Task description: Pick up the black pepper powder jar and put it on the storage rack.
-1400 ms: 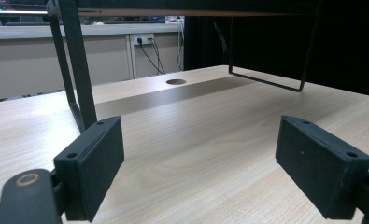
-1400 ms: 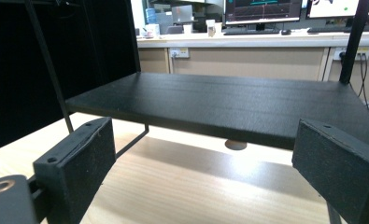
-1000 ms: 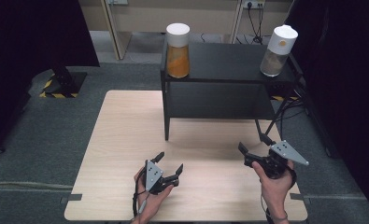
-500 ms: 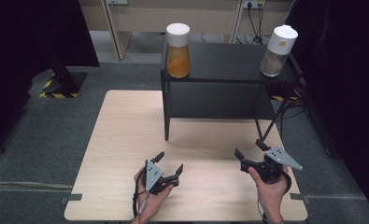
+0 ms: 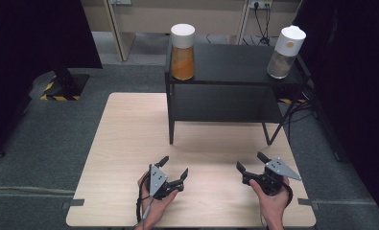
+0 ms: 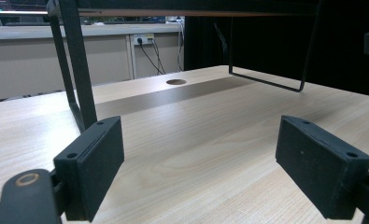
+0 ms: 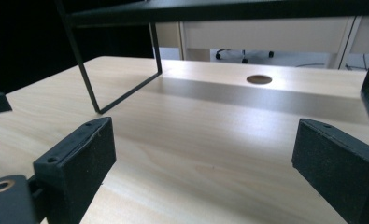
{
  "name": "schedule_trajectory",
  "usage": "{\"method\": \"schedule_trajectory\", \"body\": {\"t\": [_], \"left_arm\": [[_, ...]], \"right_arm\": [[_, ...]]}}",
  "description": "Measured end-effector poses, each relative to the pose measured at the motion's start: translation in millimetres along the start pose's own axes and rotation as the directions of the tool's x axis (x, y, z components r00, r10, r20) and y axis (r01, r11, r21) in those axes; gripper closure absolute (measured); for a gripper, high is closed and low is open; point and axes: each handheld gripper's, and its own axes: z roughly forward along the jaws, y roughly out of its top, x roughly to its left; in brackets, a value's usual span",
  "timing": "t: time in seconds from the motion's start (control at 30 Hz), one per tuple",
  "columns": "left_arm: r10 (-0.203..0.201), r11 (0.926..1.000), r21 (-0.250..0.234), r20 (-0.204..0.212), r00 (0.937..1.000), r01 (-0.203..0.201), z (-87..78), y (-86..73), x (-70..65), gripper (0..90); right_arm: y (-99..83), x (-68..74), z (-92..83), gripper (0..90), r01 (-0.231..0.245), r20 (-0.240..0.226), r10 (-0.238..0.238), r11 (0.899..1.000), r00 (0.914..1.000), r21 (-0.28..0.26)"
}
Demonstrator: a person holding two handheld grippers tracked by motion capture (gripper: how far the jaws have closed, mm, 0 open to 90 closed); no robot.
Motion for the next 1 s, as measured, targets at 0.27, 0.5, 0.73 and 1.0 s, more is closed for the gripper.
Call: {"method": "schedule_trajectory", "body": {"t": [0.27,0.5,0.73,1.0], "left_arm": [[0.001,1.0000,0.000,0.000,1.0000,-0.001,0.0,0.0,0.0,14.8],[-0.002,1.0000,-0.001,-0.001,1.0000,0.002,0.1,-0.2,-0.1,14.8],[-0.001,1.0000,0.000,0.001,1.0000,0.001,0.3,0.0,-0.1,14.8],[0.001,1.0000,0.000,0.000,1.0000,-0.001,0.3,0.0,-0.5,14.8]], "right_arm": [[-11.5,2.5,2.2,6.3,0.000,0.002,0.000,1.000,1.0000,0.024],[-19.1,4.9,2.6,6.3,0.009,0.006,-0.009,0.999,0.9999,0.031],[-24.5,7.4,3.5,6.4,0.022,0.013,-0.023,0.999,0.9997,0.039],[-30.8,8.2,5.3,6.3,0.035,0.023,-0.036,0.998,0.9991,0.050]]}}
